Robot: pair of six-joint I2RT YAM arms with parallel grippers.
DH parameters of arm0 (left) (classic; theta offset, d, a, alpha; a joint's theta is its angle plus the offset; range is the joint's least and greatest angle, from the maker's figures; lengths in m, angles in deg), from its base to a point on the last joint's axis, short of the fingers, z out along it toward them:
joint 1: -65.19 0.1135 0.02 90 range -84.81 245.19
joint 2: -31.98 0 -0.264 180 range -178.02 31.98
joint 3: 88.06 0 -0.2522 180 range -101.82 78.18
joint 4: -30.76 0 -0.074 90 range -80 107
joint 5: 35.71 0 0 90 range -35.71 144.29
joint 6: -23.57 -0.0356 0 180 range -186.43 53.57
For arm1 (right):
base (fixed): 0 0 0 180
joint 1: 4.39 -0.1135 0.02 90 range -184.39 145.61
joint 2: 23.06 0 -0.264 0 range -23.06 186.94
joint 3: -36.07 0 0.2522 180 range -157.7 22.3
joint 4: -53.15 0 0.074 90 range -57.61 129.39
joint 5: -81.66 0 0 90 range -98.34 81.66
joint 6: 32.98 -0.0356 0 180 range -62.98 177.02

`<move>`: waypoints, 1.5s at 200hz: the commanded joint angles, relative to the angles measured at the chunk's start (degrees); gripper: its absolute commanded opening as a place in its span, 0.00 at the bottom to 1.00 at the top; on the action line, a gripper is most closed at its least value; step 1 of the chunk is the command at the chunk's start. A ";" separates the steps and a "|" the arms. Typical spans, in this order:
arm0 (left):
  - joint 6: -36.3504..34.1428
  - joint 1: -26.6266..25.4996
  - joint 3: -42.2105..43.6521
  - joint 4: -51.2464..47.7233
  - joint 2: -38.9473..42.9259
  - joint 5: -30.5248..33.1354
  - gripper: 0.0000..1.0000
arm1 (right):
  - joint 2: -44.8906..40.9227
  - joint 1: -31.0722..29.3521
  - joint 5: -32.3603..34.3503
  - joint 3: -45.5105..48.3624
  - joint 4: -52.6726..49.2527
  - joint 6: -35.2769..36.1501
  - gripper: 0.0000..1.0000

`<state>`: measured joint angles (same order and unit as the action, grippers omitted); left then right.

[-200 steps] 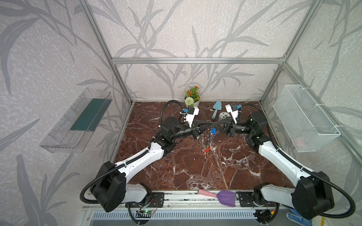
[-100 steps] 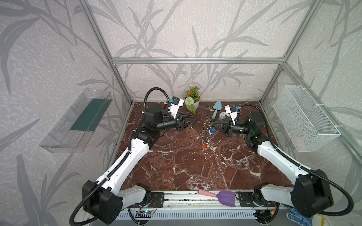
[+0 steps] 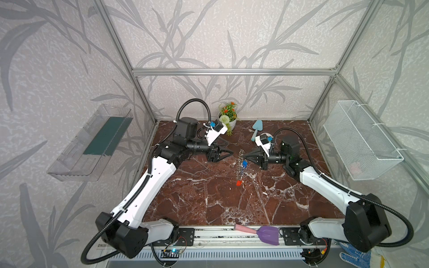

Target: Put the keys on the keyring

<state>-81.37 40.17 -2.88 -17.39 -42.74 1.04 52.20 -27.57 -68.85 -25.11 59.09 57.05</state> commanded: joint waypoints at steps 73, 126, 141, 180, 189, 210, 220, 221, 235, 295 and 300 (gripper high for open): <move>-14.19 -8.61 -11.83 -15.19 -10.39 12.52 0.38 | -0.33 -0.41 -3.47 0.21 6.20 -0.45 0.00; -15.24 -9.34 -14.13 -17.09 -12.64 15.12 0.32 | -0.28 -0.46 -4.15 0.86 8.76 -2.01 0.00; -15.21 -9.69 -14.31 -17.09 -12.98 14.96 0.32 | -0.03 -0.45 -4.33 0.71 9.02 -2.30 0.00; -15.86 -10.24 -14.57 -17.76 -13.61 14.19 0.31 | -0.04 -0.46 -4.43 0.84 9.65 -2.75 0.00; -15.82 -10.35 -14.57 -17.52 -13.70 14.26 0.31 | -0.03 -0.47 -4.53 0.79 9.65 -2.86 0.00; -15.69 -10.55 -14.82 -17.31 -14.21 14.42 0.27 | -0.06 -0.55 -4.53 0.92 9.65 -2.99 0.00; -15.59 -10.65 -15.06 -17.25 -14.44 14.39 0.24 | -0.03 -0.55 -4.50 1.01 9.65 -3.02 0.00; -15.57 -10.66 -15.03 -17.27 -14.42 14.35 0.24 | -0.03 -0.55 -4.47 1.01 9.61 -3.06 0.00; -15.56 -10.76 -15.27 -17.22 -14.66 14.32 0.21 | -0.05 -0.58 -4.44 1.01 9.41 -3.00 0.00; -15.65 -11.11 -15.53 -17.46 -15.02 14.41 0.12 | -0.03 -0.73 -4.40 0.88 8.95 -2.84 0.00; -15.64 -11.15 -15.54 -17.52 -15.07 14.43 0.12 | -0.04 -0.72 -4.43 0.91 8.95 -2.81 0.00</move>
<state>-95.34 29.40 -16.49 -33.76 -57.27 15.48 52.25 -27.92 -71.86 -24.33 65.82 54.65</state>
